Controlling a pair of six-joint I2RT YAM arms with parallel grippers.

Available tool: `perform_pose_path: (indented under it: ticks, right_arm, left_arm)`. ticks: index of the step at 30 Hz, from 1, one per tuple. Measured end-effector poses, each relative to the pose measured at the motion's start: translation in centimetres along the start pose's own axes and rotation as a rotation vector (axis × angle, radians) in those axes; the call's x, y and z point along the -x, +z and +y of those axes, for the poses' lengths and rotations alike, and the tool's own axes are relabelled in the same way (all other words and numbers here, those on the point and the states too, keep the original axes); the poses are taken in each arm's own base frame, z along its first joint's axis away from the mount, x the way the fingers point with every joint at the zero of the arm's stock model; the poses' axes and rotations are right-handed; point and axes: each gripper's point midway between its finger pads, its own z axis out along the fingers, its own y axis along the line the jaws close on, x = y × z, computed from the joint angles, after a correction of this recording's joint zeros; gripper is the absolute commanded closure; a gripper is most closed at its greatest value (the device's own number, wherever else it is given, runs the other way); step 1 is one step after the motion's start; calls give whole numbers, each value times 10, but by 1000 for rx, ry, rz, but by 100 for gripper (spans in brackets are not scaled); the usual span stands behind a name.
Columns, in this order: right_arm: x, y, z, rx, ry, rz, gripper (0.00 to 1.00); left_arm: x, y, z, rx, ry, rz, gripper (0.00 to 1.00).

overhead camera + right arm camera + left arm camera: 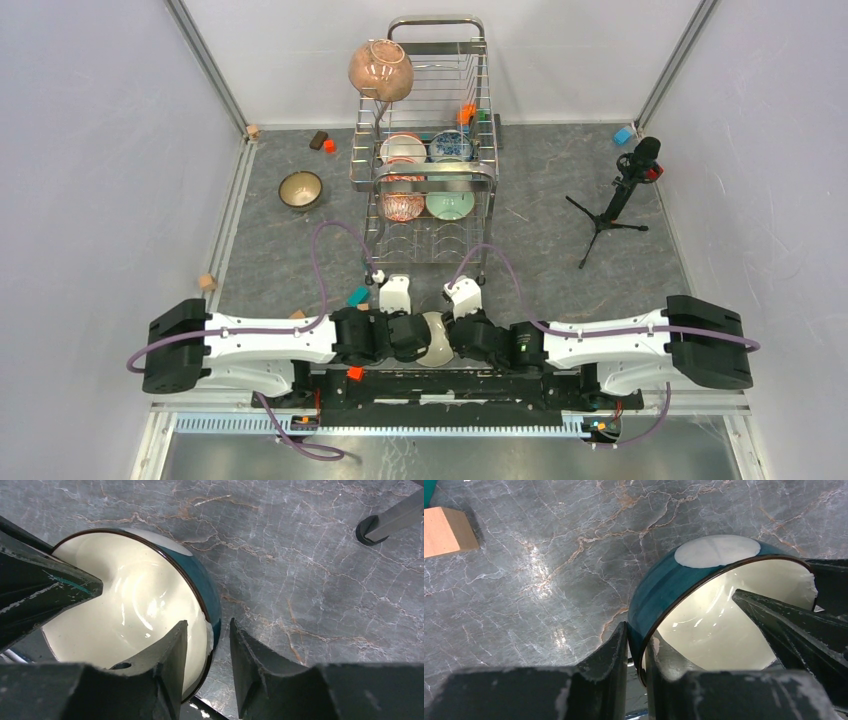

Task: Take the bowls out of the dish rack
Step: Place the bowl at the center of the board.

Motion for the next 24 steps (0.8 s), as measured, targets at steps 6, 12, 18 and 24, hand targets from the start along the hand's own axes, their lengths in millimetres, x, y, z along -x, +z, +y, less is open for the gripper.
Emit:
perform_pose_path:
  ticks: [6,12,18,24]
  right_arm:
    - [-4,0,-2,-11,-1,13,80]
    - [3,4,-17,-83,42,-18,100]
    - [-8,1,-19,-79,-5,24,100]
    - [-18,-1,-18,-61,-35,61,100]
  left_arm:
    - [-1,3,-3,13,7,3,98]
    - [2,1,-15,-9,-22,3,74]
    - [5,-1,-24,-37,-18,3,42]
    - [7,-2,-32,-73,-5,-1,20]
